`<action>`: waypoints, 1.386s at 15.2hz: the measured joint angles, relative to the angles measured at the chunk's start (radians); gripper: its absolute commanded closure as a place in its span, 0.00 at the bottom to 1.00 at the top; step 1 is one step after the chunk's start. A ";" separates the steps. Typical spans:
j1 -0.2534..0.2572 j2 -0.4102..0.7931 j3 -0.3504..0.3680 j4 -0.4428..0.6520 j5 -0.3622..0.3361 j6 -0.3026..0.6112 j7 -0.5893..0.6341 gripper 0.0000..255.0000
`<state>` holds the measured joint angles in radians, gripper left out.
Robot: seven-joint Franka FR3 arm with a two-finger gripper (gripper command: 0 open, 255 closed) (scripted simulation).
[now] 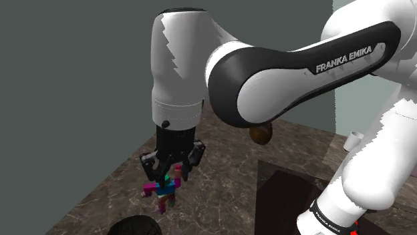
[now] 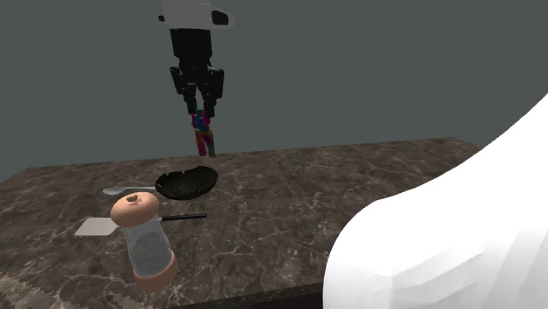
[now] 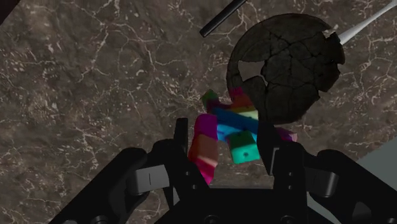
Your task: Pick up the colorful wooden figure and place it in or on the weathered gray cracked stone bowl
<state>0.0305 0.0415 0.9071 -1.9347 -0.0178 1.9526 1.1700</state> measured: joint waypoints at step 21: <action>0.228 0.406 -0.049 0.248 -0.328 0.012 0.264 1.00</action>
<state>0.2590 0.4474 0.8579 -1.6863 -0.3453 1.9642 1.4343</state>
